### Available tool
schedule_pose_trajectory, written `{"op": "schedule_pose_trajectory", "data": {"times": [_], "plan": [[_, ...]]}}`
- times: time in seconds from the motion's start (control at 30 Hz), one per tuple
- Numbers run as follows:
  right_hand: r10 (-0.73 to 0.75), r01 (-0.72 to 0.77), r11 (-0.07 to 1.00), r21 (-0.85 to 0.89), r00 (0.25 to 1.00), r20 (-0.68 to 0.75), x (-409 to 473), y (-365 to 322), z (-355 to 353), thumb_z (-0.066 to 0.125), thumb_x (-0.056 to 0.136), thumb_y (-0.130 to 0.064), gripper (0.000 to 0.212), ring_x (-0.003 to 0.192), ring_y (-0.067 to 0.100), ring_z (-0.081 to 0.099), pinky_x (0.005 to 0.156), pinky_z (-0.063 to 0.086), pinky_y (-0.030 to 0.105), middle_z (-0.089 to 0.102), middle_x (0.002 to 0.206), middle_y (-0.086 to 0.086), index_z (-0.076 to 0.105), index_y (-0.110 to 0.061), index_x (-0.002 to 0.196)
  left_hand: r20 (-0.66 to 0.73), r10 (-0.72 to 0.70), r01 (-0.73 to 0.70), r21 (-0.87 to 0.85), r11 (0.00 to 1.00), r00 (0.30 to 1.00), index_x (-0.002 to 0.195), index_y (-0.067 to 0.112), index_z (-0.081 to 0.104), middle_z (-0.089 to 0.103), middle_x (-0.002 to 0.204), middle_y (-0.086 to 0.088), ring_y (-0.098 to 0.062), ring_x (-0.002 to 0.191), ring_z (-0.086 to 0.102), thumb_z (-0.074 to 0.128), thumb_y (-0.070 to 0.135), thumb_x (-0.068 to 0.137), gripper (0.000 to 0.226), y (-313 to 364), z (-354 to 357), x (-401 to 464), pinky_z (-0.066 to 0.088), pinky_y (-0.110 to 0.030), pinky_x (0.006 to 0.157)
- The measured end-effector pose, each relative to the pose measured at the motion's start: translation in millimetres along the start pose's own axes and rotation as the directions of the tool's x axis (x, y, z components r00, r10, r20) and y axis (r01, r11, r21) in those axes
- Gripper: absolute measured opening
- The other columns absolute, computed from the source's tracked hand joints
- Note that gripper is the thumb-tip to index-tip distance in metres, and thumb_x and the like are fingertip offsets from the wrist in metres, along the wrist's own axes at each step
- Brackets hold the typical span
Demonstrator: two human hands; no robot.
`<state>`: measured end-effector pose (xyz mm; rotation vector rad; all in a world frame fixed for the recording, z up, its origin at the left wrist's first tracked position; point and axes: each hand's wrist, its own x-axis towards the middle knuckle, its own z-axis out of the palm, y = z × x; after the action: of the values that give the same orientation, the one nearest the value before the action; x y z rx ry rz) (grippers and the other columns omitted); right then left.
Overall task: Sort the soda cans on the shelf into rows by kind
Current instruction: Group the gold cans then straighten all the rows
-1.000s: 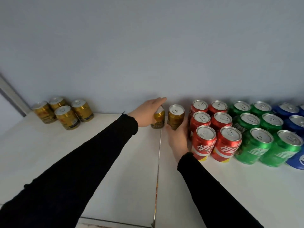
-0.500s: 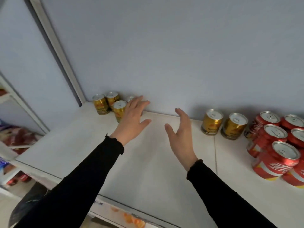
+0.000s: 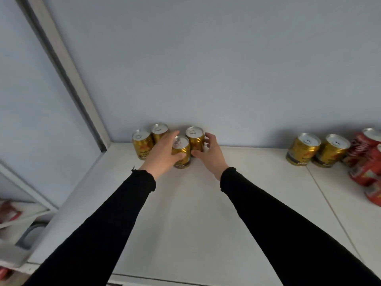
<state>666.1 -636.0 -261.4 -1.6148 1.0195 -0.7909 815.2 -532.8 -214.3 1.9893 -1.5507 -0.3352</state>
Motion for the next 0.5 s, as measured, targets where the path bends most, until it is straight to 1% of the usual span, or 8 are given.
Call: {"op": "schedule_pose_trajectory", "data": {"times": [0.07,0.13,0.2,0.27,0.33,0.4,0.5], "plan": [[-0.004,0.004,1.000,0.007,1.000,-0.023,4,1,7,0.078,0.079,-0.010,0.075,0.121,0.022,0.057,0.104,0.047,0.036,0.055,0.134,0.003,0.040,-0.017,0.143,-0.023,0.014,-0.013,0.031,0.999,1.000,0.150,0.020,0.037,0.044,0.148,-0.005,-0.021,0.135,0.044,0.074,0.030,0.087,0.073,-6,-1,2,0.039,-0.037,0.109],[-0.009,0.009,1.000,0.000,0.999,-0.050,7,3,14,0.081,0.076,-0.013,0.072,0.114,0.022,0.063,0.102,0.052,0.043,0.062,0.126,0.002,0.044,-0.018,0.137,-0.070,0.012,-0.009,0.038,0.999,0.997,0.145,0.019,0.044,0.048,0.141,-0.006,-0.022,0.128,0.048,0.076,0.030,0.086,0.069,-13,-3,1,0.041,-0.034,0.105],[-0.021,0.018,0.999,-0.033,0.995,-0.096,9,5,21,0.083,0.073,-0.019,0.069,0.109,0.020,0.064,0.098,0.054,0.043,0.065,0.121,0.001,0.047,-0.019,0.132,-0.092,0.009,-0.007,0.017,1.000,0.996,0.140,0.020,0.048,0.050,0.136,-0.004,-0.019,0.122,0.050,0.078,0.032,0.083,0.066,-21,-5,0,0.041,-0.029,0.098],[-0.040,0.029,0.997,-0.078,0.989,-0.145,10,5,26,0.084,0.072,-0.026,0.064,0.105,0.019,0.064,0.093,0.055,0.041,0.065,0.117,-0.001,0.048,-0.020,0.125,-0.066,0.013,-0.013,-0.012,1.000,0.998,0.135,0.021,0.049,0.052,0.132,-0.001,-0.015,0.117,0.051,0.081,0.031,0.080,0.065,-24,-7,1,0.041,-0.026,0.092],[-0.043,0.029,0.996,-0.084,0.986,-0.162,8,3,28,0.084,0.073,-0.027,0.060,0.105,0.020,0.064,0.091,0.054,0.038,0.065,0.116,-0.001,0.048,-0.021,0.122,-0.043,0.009,-0.011,-0.049,0.999,0.999,0.133,0.022,0.049,0.056,0.128,0.001,-0.015,0.115,0.054,0.083,0.029,0.078,0.065,-25,-8,2,0.044,-0.028,0.089],[-0.036,0.030,0.999,-0.037,0.986,-0.165,2,2,22,0.084,0.076,-0.025,0.058,0.105,0.019,0.063,0.090,0.053,0.033,0.065,0.116,-0.002,0.049,-0.020,0.122,-0.047,0.006,-0.009,-0.064,0.998,0.999,0.130,0.024,0.050,0.059,0.123,0.004,-0.014,0.111,0.057,0.084,0.029,0.077,0.064,-23,-7,4,0.049,-0.030,0.088],[-0.033,0.046,0.997,0.058,0.977,-0.213,-23,-3,-6,0.084,0.077,-0.020,0.058,0.102,0.012,0.061,0.082,0.047,0.020,0.065,0.112,-0.005,0.050,-0.017,0.124,-0.063,0.050,-0.057,-0.105,0.993,0.997,0.123,0.028,0.051,0.061,0.116,0.009,-0.012,0.105,0.060,0.086,0.035,0.072,0.062,-7,1,6,0.052,-0.032,0.084]]}}
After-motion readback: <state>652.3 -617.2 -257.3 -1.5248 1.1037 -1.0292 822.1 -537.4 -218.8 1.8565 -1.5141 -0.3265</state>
